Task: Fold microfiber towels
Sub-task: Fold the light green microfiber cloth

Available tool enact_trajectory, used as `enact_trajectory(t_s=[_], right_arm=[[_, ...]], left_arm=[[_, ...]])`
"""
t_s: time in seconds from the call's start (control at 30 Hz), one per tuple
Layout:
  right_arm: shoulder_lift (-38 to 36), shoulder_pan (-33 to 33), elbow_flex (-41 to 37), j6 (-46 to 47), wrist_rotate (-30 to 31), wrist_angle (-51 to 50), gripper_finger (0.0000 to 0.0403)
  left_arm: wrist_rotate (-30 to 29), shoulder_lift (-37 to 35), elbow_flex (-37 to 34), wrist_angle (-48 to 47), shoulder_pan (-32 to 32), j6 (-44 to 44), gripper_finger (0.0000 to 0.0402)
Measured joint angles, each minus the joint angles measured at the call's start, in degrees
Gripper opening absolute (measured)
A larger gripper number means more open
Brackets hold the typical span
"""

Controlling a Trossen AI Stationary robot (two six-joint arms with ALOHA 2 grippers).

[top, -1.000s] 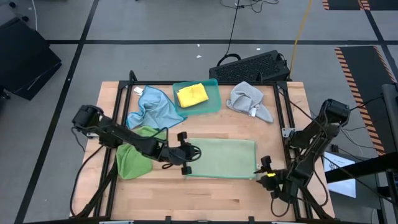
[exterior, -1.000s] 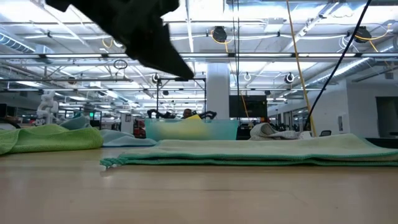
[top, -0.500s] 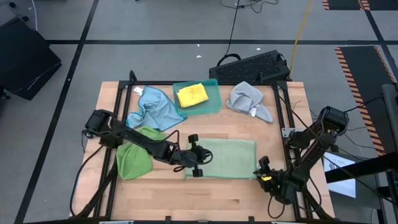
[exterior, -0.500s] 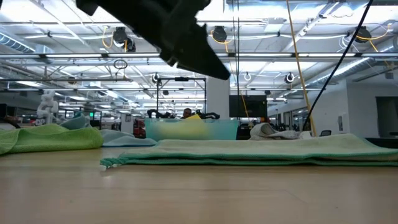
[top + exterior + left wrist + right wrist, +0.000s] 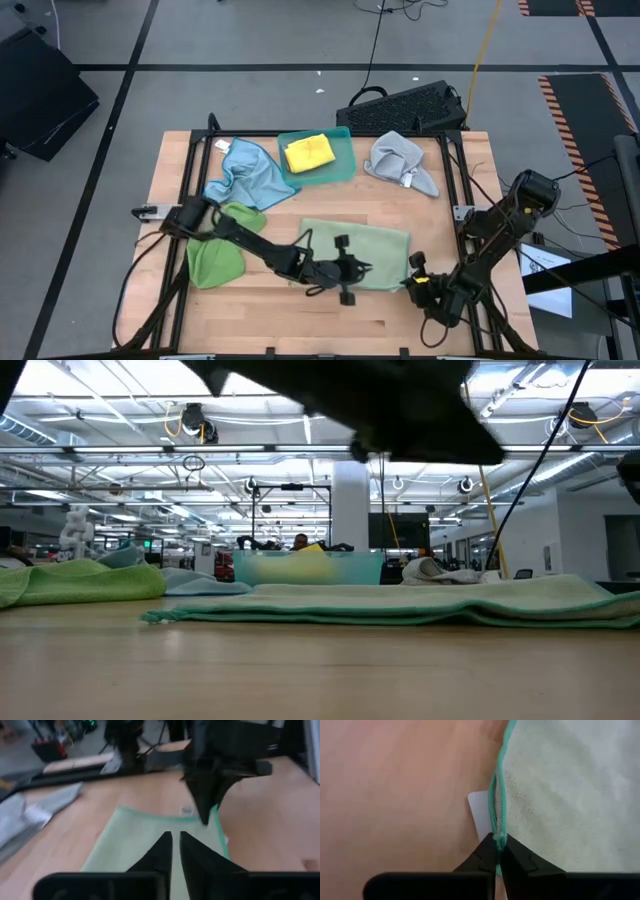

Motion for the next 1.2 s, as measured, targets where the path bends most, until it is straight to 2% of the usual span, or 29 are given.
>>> enact_trajectory(t_s=[0.1, 0.23, 0.37, 0.47, 0.57, 0.67, 0.77, 0.9, 1.0, 1.2], right_arm=[[-1.5, -1.8, 0.0, 0.7, -2.2, 1.9, 0.0006], [-4.9, -4.6, 0.0, 2.4, -3.1, 3.3, 0.0009], [-7.9, -8.5, 0.0, 3.1, -3.8, 8.3, 0.0005], [-8.4, -12.4, 0.1, 2.1, -8.4, 13.9, 0.0005], [-8.2, -15.9, 0.1, 1.9, -14.6, 17.0, 0.0006], [-8.1, -17.8, 0.0, 2.2, -18.1, 17.0, 0.0007], [-8.1, -18.6, 0.0, 3.4, -20.0, 17.0, 0.0007], [-8.1, -19.5, 0.0, 5.4, -25.6, 17.1, 0.0008], [-8.1, -19.9, 0.0, 6.2, -27.2, 17.1, 0.0008], [-8.1, -19.9, 0.0, 6.0, -34.9, 17.0, 0.0008]], left_arm=[[0.1, 3.8, 4.8, 1.1, -1.2, 3.3, 0.0079], [0.7, 8.1, 10.4, 0.9, -2.6, 3.0, 0.0154], [-2.1, 11.6, 14.2, 0.7, -3.4, 1.8, 0.0216], [-4.3, 12.7, 15.3, 0.6, -3.7, 1.1, 0.0242], [-5.8, 12.6, 15.5, 0.3, -3.9, -0.7, 0.0253], [-5.9, 12.6, 15.5, -0.8, -4.4, -2.4, 0.0255], [-5.9, 12.6, 15.5, -2.2, -5.1, -5.5, 0.0255], [-6.3, 12.6, 15.4, -5.3, -6.0, -8.7, 0.0255], [-7.0, 12.6, 15.5, -3.8, -6.2, -9.5, 0.0255], [-6.9, 12.6, 15.5, -3.8, -5.9, -14.7, 0.0255]])
